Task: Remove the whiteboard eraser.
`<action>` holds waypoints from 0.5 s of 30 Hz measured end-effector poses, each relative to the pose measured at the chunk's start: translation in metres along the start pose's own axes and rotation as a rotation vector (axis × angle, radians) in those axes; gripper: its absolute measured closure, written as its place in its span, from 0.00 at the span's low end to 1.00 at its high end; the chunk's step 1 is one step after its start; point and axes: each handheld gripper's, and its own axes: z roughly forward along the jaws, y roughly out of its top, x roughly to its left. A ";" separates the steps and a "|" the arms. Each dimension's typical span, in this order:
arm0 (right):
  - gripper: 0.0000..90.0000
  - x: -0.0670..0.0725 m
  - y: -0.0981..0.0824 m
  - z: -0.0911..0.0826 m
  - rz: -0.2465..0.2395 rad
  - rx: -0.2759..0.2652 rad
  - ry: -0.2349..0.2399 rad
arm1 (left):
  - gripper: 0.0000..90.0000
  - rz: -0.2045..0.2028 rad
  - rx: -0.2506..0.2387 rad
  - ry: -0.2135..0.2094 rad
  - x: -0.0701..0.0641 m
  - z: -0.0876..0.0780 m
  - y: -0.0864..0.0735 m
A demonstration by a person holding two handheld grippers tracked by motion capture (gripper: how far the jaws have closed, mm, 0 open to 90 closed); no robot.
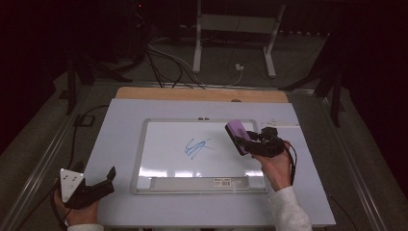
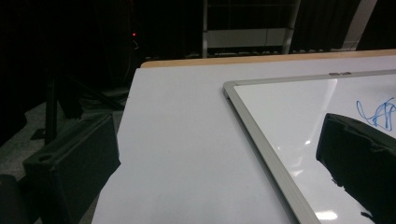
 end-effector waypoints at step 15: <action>0.46 0.004 0.008 0.013 -0.026 -0.017 -0.020 | 0.00 -0.004 -0.002 0.001 0.001 0.000 0.000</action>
